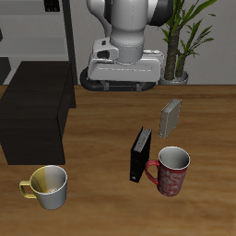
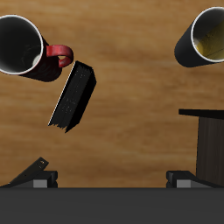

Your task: Black book top region shelf and red mug top shelf

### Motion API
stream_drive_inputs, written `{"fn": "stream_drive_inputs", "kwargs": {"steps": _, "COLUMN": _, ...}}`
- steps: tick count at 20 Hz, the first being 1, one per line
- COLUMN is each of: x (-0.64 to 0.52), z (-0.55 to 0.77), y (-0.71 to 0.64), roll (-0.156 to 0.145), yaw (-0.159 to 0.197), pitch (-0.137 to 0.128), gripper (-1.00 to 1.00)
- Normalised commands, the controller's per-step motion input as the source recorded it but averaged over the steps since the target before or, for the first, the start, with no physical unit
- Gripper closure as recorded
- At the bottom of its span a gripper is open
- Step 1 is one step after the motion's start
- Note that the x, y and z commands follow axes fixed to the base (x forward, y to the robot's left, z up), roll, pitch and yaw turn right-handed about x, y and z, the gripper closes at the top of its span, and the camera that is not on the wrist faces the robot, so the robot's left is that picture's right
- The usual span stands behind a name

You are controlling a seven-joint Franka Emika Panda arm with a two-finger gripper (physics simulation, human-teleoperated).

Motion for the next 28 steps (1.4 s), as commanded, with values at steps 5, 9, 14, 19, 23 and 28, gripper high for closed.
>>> {"fn": "stream_drive_inputs", "kwargs": {"steps": 5, "x": 0.40, "z": 0.05, "y": 0.21, "roll": 0.027, "yaw": -0.018, "pitch": -0.002, "gripper": -1.00}}
{"fn": "stream_drive_inputs", "kwargs": {"steps": 9, "x": 0.30, "z": -0.05, "y": 0.29, "roll": 0.033, "yaw": -0.001, "pitch": 0.002, "gripper": -1.00}}
{"fn": "stream_drive_inputs", "kwargs": {"steps": 14, "x": 0.31, "z": -0.09, "y": 0.27, "roll": 0.069, "yaw": -0.067, "pitch": -0.067, "gripper": -1.00}}
{"fn": "stream_drive_inputs", "kwargs": {"steps": 19, "x": 0.25, "z": -0.28, "y": 0.03, "roll": 0.025, "yaw": -0.044, "pitch": -0.030, "gripper": -1.00}}
{"fn": "stream_drive_inputs", "kwargs": {"steps": 23, "x": 0.12, "z": -0.44, "y": -0.08, "roll": -0.020, "yaw": -0.007, "pitch": -0.035, "gripper": -1.00}}
{"fn": "stream_drive_inputs", "kwargs": {"steps": 28, "x": -0.01, "z": -0.33, "y": -0.09, "roll": -0.007, "yaw": -0.039, "pitch": -0.018, "gripper": -1.00}}
